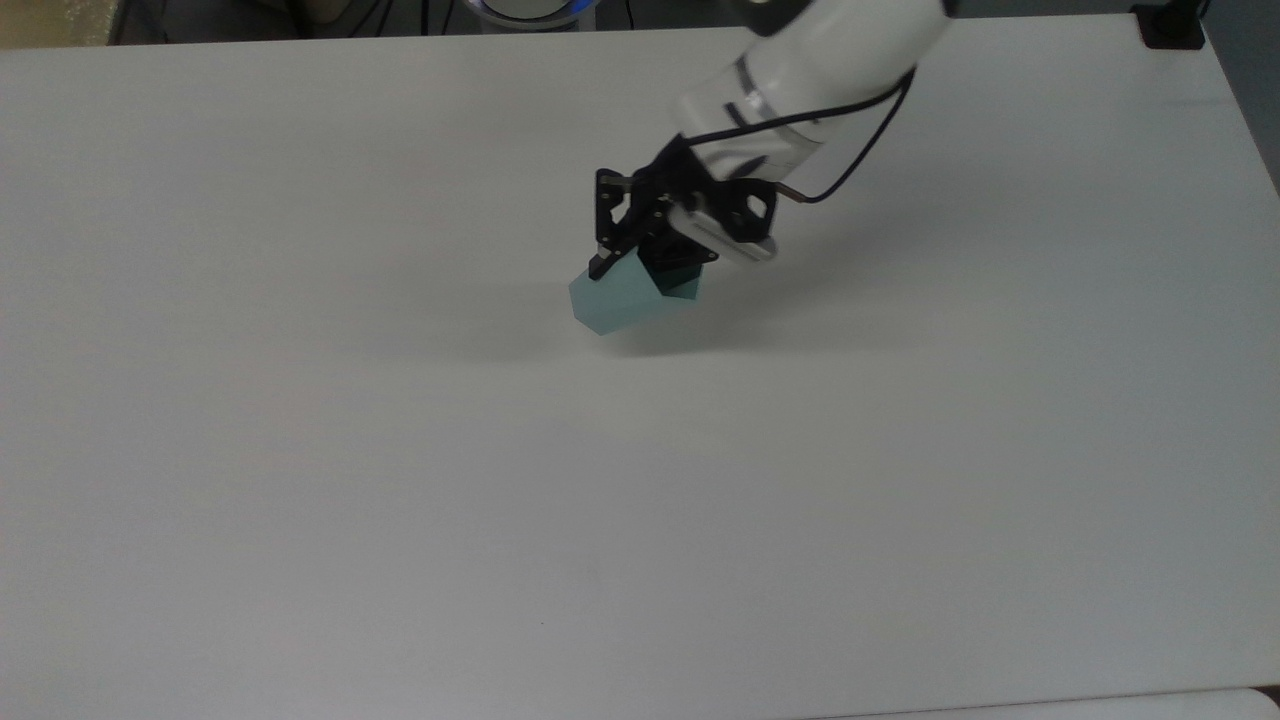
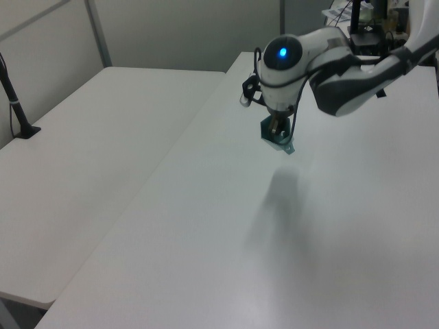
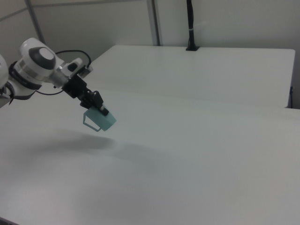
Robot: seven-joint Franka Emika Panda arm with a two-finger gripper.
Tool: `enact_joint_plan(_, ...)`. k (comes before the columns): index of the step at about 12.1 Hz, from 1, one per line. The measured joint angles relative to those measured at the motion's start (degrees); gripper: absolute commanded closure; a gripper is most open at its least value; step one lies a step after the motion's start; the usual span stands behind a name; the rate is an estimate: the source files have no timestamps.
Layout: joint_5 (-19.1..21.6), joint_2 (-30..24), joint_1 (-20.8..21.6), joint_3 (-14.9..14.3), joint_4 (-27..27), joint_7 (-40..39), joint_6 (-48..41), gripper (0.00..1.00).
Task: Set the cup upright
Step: 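Lift the cup and rotate it so its base points down, then lower the upright cup onto the table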
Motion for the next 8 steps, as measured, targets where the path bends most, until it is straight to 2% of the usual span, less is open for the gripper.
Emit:
enact_joint_plan(1, 3.66, -2.09, -2.03, -0.02, -2.06, -0.24, 2.63, 1.00)
enact_joint_plan(3, 13.89, -8.77, -6.70, -0.77, -7.34, -7.63, 5.52, 1.00)
enact_joint_plan(4, 18.06, -13.02, -7.96, -2.83, -10.73, -12.17, 6.15, 1.00)
enact_joint_plan(5, 20.22, -17.07, -8.52, -5.55, -14.67, -15.31, 7.15, 1.00)
enact_joint_plan(6, 21.36, -20.62, -8.65, -8.72, -19.41, -17.26, 9.79, 1.00)
enact_joint_plan(8, 23.61, -24.10, -8.62, -14.92, -26.64, -20.75, 15.25, 1.00)
